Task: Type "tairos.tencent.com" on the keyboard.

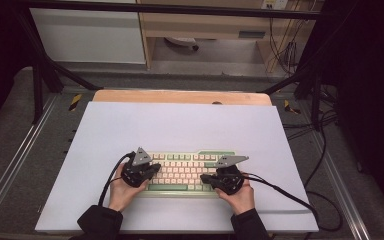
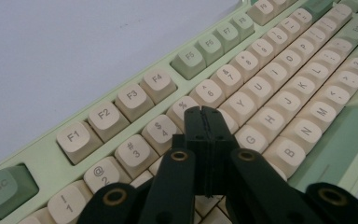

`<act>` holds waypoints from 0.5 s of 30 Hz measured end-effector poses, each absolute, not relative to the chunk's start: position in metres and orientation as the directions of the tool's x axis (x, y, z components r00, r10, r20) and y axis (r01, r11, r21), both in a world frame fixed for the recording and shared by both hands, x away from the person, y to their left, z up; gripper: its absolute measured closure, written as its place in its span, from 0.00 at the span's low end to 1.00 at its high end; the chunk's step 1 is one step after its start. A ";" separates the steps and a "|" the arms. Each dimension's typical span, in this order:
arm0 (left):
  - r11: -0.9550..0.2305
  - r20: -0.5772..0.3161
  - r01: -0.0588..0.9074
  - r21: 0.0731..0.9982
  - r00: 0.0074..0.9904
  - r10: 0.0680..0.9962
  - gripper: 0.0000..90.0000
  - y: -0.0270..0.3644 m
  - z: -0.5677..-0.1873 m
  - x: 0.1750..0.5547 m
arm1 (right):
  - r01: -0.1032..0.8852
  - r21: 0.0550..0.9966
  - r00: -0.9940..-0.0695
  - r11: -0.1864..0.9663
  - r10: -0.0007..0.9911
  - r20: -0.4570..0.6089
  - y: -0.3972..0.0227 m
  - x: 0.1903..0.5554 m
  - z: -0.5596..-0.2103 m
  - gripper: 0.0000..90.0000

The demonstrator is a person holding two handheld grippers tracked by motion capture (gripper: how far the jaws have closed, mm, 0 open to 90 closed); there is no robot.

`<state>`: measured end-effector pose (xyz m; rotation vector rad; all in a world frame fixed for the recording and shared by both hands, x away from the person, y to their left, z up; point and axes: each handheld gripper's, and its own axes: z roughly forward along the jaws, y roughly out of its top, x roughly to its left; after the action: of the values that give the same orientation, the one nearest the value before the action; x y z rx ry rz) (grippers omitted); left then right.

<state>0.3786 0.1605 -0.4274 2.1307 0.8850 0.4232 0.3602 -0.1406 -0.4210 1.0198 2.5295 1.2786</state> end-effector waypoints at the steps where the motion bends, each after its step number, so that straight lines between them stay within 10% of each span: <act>1: -0.457 0.008 0.454 0.765 0.703 0.711 1.00 0.161 -0.427 0.379 | 0.511 0.754 -0.763 0.412 0.621 0.179 -0.141 0.360 -0.421 1.00; 15: -0.459 0.010 0.445 0.769 0.709 0.705 1.00 0.162 -0.428 0.376 | 0.508 0.759 -0.761 0.406 0.625 0.176 -0.143 0.360 -0.418 1.00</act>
<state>0.3764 0.1619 -0.4282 2.1283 0.8713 0.4225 0.3595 -0.1429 -0.4182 1.0209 2.5174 1.2857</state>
